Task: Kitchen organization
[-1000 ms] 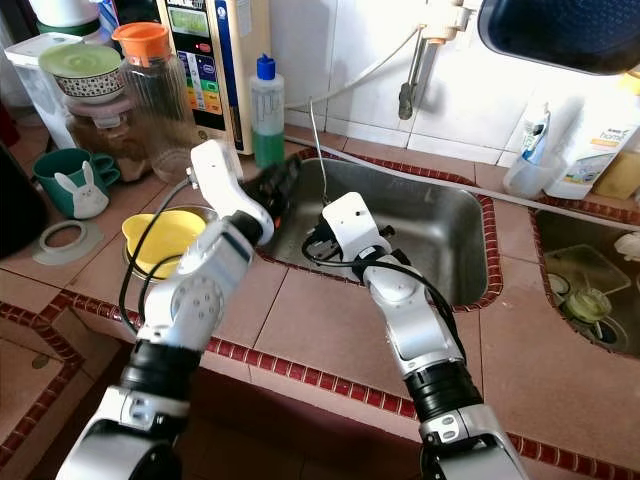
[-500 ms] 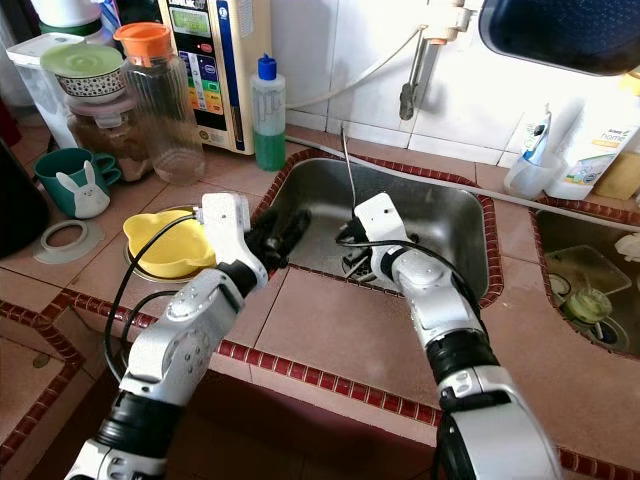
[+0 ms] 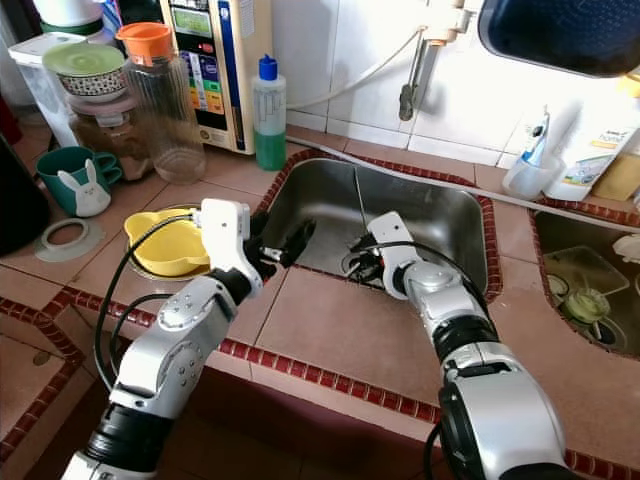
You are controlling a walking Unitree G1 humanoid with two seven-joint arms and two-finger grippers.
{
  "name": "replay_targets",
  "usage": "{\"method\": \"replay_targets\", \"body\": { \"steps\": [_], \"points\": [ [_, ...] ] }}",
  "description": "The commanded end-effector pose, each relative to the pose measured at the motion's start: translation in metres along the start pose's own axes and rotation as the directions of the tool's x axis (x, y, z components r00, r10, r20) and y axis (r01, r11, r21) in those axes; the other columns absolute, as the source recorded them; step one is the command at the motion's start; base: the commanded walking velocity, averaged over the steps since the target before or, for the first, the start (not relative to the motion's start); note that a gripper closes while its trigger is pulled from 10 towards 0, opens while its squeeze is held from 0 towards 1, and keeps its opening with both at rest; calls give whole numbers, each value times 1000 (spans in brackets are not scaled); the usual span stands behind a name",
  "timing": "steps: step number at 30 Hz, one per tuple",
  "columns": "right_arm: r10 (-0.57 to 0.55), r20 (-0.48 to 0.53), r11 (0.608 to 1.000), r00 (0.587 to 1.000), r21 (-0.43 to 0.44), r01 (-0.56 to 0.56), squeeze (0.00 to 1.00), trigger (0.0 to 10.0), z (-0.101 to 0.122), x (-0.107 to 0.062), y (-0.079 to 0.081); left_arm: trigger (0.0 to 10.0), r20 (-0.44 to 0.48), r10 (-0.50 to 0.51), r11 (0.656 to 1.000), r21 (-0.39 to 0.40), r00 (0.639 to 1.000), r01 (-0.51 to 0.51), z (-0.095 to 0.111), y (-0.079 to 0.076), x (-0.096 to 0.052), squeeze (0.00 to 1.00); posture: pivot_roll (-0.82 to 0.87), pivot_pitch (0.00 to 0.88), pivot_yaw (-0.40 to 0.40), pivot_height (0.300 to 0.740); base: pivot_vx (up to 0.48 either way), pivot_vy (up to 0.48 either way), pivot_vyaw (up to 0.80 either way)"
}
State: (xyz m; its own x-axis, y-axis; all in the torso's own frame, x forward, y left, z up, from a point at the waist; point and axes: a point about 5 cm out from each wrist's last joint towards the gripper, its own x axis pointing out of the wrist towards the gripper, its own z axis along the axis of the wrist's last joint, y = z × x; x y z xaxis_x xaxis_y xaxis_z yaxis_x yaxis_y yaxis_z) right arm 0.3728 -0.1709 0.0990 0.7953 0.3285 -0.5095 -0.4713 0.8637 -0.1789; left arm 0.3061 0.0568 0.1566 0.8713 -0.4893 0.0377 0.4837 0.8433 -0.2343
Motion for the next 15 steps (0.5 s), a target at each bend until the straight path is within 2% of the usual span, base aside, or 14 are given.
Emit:
{"method": "replay_targets", "body": {
  "steps": [1,3,4,8,11,12,13,14,15],
  "points": [
    [-28,-55,999,998,-26,26,0,8392,-10,-1,-4,10000,9,-10,1000,19,1000,10,3,-4,0,1000,195,0,-59,740,0,0,0],
    [-33,-60,999,998,-27,31,0,8392,-10,-1,-4,10000,8,-10,1000,20,1000,10,3,-4,0,1000,195,0,-59,740,0,0,0],
    [-35,-63,999,997,-28,33,0,10000,-11,-1,-4,10000,8,-10,1000,21,1000,10,3,-5,1,1000,196,0,-58,740,0,0,0],
    [-47,-74,997,996,-61,43,0,10000,-12,-1,-4,10000,-1,-17,999,34,1000,17,2,-7,0,1000,195,0,-53,740,0,0,0],
    [-75,-81,990,994,-126,64,0,10000,-12,-2,-7,10000,-22,-31,998,61,999,32,-1,-8,-1,1000,194,0,-52,740,0,0,0],
    [-75,-88,987,993,-151,61,0,10000,-12,-2,-7,10000,-29,-38,997,64,999,39,-2,-9,-2,843,193,0,-50,740,0,0,0],
    [-76,-92,983,993,-171,60,455,10000,-12,-2,-7,10000,-32,-40,997,66,999,42,-3,-9,-2,522,194,0,-52,740,0,0,0],
    [-76,-92,983,993,-171,60,455,10000,-12,-2,-7,10000,-32,-40,997,66,999,42,-3,-9,-2,522,194,0,-52,740,0,0,0],
    [-82,-96,979,992,-195,62,890,10000,-12,-2,-8,10000,-33,-40,997,67,999,42,-3,-9,-2,0,193,0,-52,740,0,0,0]
  ]
}}
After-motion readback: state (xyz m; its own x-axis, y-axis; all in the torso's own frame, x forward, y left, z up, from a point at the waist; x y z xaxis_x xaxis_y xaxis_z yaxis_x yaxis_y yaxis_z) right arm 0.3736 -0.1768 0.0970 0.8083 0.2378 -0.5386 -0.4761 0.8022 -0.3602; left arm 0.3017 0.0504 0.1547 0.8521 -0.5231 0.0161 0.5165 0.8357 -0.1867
